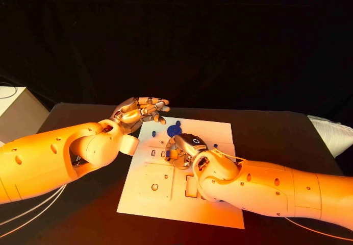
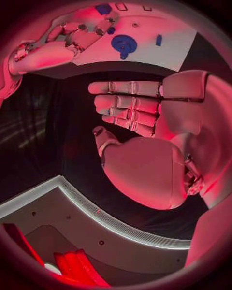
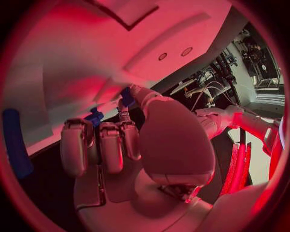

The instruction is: Assemble the parts on the task board

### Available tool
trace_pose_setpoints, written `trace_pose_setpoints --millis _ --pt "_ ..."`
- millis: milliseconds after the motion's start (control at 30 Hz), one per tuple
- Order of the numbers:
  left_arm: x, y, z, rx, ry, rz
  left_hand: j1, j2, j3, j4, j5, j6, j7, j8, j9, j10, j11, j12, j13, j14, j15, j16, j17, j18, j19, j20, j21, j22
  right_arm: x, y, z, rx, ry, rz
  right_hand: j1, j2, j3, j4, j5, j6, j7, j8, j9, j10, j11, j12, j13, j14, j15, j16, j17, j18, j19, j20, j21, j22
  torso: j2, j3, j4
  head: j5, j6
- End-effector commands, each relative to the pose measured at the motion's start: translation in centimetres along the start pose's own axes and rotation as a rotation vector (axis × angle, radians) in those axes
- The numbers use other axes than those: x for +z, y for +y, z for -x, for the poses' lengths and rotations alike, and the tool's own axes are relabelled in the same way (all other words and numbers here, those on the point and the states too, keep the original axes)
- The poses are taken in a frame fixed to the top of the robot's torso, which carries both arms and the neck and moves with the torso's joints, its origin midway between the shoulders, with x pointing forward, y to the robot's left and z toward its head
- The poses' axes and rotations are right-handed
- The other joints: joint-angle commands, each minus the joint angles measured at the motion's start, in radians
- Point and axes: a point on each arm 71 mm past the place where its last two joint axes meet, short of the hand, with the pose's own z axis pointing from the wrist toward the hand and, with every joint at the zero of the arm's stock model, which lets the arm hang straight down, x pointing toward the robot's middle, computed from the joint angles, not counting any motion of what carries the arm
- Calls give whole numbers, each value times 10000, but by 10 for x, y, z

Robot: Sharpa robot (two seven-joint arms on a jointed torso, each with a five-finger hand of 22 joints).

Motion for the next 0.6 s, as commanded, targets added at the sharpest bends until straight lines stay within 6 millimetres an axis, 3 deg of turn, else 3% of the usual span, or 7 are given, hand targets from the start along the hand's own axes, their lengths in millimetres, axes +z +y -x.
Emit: trace_pose_setpoints --millis 33,600 --pt "1 0 -3 -122 213 -40 -24 30 39 12 -6 -55 64 67 14 -79 14 56 13 -45 9 63 -12 130 -57 -8 65 15 -1 0 -4 -125 262 0 -108 -76 6 69 -55 -109 24 -92 -59 -4 24 -60 1542 968 16 -50 2264 -17 381 -15 -43 1489 -4 -1 0 -3 -8" --pt "1 0 -2 -121 210 -27 -24 30 39 12 -6 -55 64 67 14 -79 14 56 13 -45 9 63 -12 130 -57 -8 65 15 -1 -3 -4 -82 335 -40 -265 -253 -99 200 9 -750 263 -443 -284 -327 232 -430 1234 952 191 -84 2201 11 329 132 -192 1400 -4 -8 -3 -23 -1"
